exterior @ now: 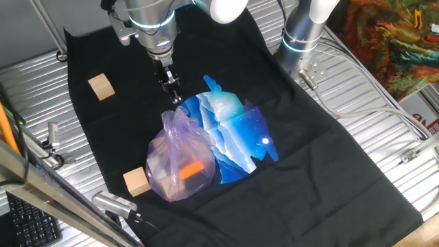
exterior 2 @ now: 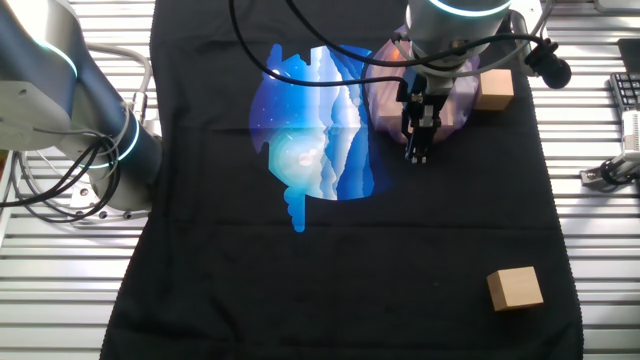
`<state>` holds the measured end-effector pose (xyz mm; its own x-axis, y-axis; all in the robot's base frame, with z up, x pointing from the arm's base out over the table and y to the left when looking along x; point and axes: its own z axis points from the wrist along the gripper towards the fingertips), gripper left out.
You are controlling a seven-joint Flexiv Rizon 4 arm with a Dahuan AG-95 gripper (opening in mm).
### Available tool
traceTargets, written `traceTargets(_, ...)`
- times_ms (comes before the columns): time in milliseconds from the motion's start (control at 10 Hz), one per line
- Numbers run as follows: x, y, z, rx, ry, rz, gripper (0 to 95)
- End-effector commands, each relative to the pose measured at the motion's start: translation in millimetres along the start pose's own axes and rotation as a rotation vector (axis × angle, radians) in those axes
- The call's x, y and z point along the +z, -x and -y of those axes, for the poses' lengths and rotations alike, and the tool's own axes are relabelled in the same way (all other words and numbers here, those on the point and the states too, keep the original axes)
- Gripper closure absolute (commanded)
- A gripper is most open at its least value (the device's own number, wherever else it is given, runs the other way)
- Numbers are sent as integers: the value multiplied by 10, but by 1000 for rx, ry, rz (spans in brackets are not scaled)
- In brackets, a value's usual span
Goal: Pick up a bag of things
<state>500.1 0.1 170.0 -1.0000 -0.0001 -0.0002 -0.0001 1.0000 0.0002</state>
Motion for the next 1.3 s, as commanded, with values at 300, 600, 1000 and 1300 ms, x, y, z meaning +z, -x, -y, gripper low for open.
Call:
traceTargets(300,-7,-3,-1,-121,68,51,950)
traceTargets(600,-17,-5,-3,-123,53,45,950)
traceTargets(1000,-17,-6,-3,-125,47,46,950)
traceTargets(1300,-21,-18,-4,-121,44,51,950)
